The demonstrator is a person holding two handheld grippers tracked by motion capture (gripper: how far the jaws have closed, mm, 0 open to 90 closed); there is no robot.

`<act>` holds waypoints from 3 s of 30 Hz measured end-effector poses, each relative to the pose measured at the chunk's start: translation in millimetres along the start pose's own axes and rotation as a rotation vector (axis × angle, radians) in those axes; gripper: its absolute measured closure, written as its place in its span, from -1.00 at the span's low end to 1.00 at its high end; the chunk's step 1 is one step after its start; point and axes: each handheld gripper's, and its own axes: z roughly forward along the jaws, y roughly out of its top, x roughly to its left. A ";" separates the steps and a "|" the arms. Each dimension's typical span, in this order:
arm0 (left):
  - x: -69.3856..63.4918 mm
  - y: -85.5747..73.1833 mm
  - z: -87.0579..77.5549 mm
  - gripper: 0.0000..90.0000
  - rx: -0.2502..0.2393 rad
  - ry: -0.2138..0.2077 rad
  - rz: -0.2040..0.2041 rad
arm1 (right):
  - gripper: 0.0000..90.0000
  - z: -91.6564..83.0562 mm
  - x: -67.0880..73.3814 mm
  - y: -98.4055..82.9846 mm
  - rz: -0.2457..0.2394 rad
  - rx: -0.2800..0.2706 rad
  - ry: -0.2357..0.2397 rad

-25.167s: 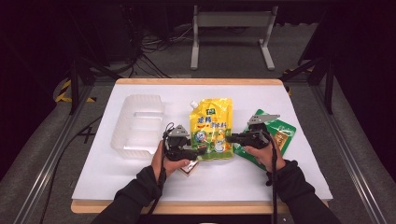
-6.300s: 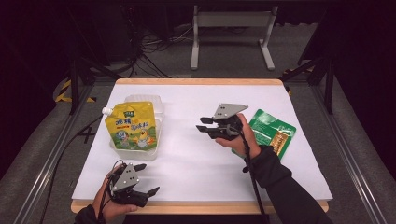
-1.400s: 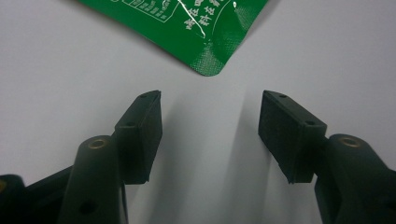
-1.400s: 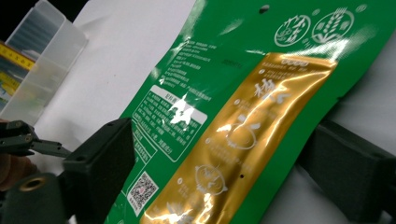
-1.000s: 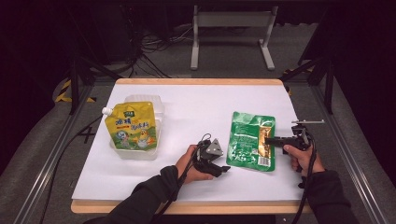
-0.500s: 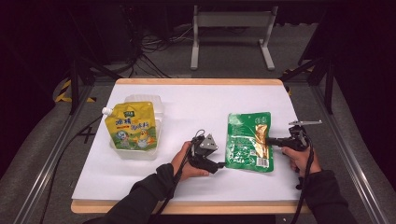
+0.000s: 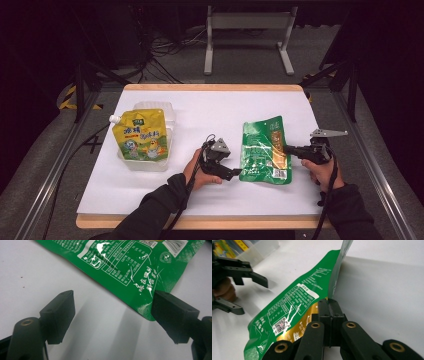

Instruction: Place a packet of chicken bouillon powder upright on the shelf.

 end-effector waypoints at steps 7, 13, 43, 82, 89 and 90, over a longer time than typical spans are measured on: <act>2.4 0.3 1.7 -0.56 -0.001 -0.010 -0.025 | 1.00 -6.8 9.7 3.3 -0.070 -0.069 0.033; 3.9 1.9 2.5 -0.58 -0.010 -0.019 -0.026 | 1.00 -15.0 18.3 5.5 -0.135 -0.140 0.084; 7.9 29.2 -10.6 -0.28 -0.198 -0.082 -0.032 | 1.00 -33.4 59.4 16.6 -0.369 -0.286 0.194; -6.8 32.8 -55.9 1.00 -0.307 -0.020 0.173 | 0.97 -28.6 72.8 21.7 -0.441 -0.266 0.144; -9.9 32.7 -60.4 1.00 -0.286 0.004 0.198 | 0.98 -26.8 75.7 23.6 -0.445 -0.259 0.118; -10.2 32.3 -60.8 1.00 -0.287 0.001 0.202 | 0.98 -26.7 76.3 23.8 -0.447 -0.258 0.117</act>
